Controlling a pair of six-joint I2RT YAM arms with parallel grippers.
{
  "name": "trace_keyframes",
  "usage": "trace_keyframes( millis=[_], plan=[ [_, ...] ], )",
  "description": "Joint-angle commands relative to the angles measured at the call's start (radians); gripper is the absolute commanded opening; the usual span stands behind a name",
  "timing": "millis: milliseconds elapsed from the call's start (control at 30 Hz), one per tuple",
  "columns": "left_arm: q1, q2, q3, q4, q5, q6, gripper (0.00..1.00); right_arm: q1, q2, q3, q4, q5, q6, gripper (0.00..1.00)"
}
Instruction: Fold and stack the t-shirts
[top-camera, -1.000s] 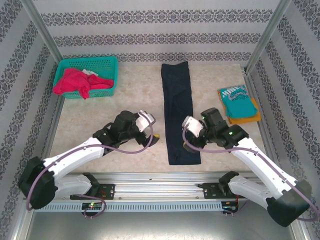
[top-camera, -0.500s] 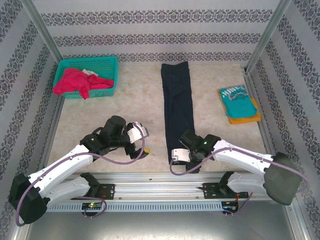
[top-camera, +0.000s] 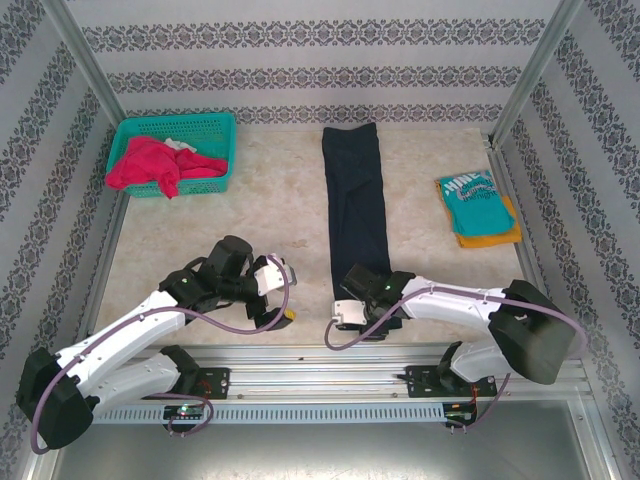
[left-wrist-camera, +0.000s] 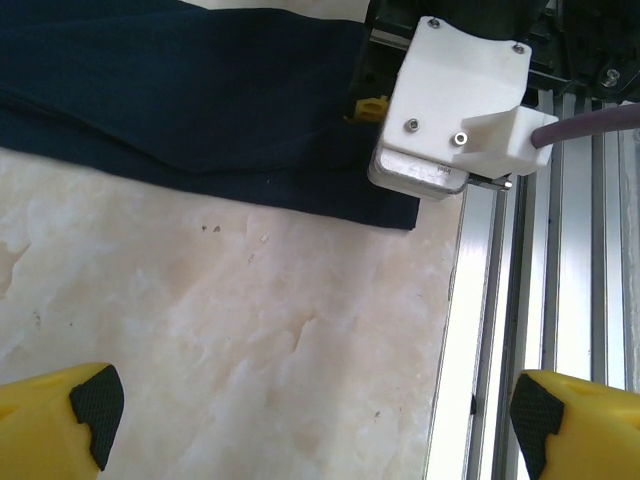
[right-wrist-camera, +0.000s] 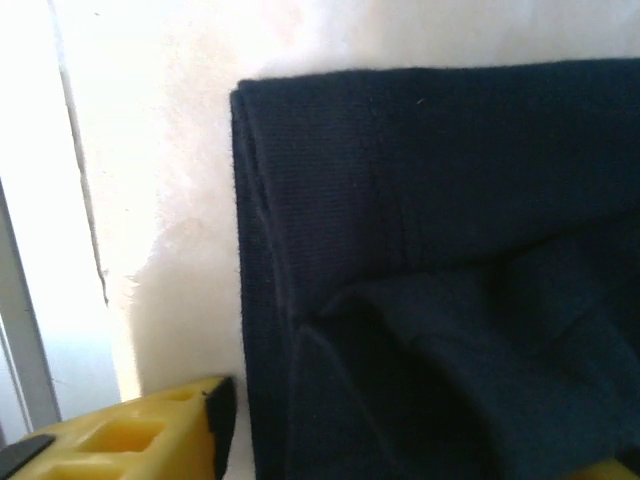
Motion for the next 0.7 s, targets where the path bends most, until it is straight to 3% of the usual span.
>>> trace_keyframes(
  millis=[0,200,233,667],
  plan=[
    [0.006,-0.015,-0.018,-0.017,0.023,0.031,1.0,0.01,0.047,-0.023,0.058,0.068,0.011,0.4],
    [0.006,-0.012,-0.03,-0.014,0.027,0.042,1.0,0.018,0.04,-0.024,0.04,0.07,0.009,0.02],
    [0.006,-0.012,-0.033,-0.014,0.028,0.044,1.0,0.018,0.035,-0.024,0.035,0.068,0.01,0.0],
    [0.011,0.007,-0.065,0.063,-0.005,0.036,1.0,0.021,-0.166,0.135,-0.244,0.061,0.022,0.0]
  ],
)
